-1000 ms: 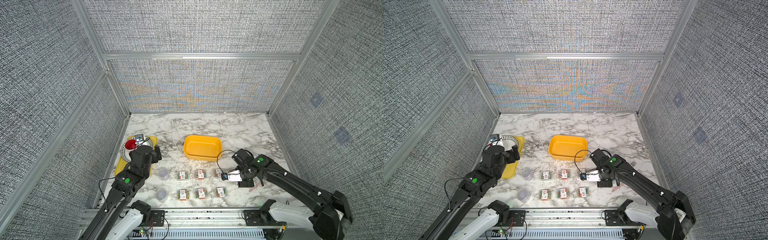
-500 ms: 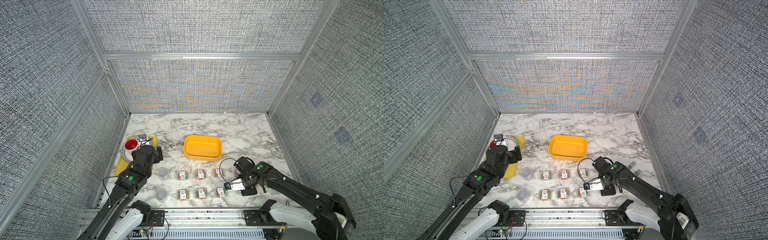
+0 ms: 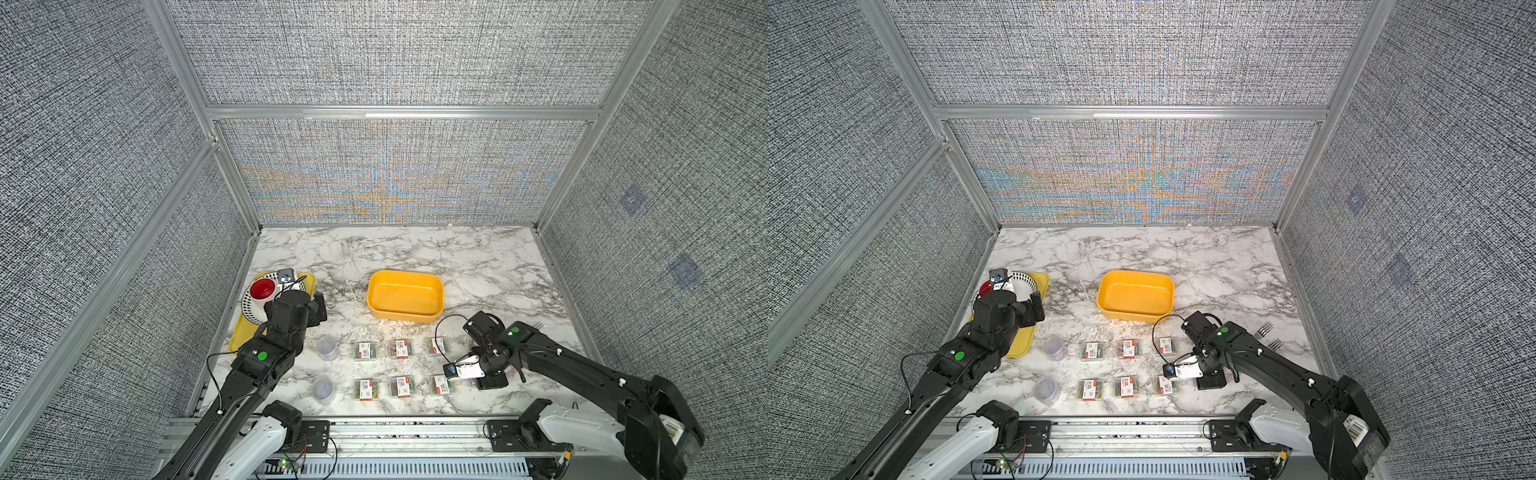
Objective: Take the paper clips out of the storage box
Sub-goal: Place the boxed paper clips at the center of the board.
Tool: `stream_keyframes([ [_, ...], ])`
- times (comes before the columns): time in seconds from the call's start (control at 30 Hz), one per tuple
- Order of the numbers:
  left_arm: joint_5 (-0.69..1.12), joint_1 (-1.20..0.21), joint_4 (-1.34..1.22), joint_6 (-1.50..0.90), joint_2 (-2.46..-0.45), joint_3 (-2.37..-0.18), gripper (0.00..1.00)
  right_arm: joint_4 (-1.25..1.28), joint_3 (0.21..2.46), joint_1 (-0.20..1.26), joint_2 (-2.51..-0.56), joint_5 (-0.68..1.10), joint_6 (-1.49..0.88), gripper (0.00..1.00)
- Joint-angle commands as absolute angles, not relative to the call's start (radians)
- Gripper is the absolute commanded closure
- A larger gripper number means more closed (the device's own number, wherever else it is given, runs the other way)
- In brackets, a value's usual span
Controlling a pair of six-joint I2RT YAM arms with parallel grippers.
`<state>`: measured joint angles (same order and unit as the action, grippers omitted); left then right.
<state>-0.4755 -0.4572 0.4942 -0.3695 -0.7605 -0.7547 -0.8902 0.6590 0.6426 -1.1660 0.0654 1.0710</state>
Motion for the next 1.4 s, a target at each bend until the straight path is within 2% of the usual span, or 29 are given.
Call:
stream_keyframes([
  [0.0,-0.477,-0.454,0.466,-0.361,-0.762,-0.753,0.08,-0.894,0.647,0.644,-1.154,0.093,1.077,0.74],
  [0.83,-0.473,-0.453,0.466,-0.362,-0.766,-0.754,0.08,-0.862,0.568,0.644,-1.083,0.107,1.063,0.72],
  [1.13,-0.472,-0.452,0.466,-0.363,-0.765,-0.754,0.07,-0.862,0.567,0.644,-1.085,0.112,1.057,0.61],
  [1.37,-0.470,-0.452,0.467,-0.362,-0.764,-0.755,0.07,-0.864,0.569,0.644,-1.092,0.107,1.052,0.57],
])
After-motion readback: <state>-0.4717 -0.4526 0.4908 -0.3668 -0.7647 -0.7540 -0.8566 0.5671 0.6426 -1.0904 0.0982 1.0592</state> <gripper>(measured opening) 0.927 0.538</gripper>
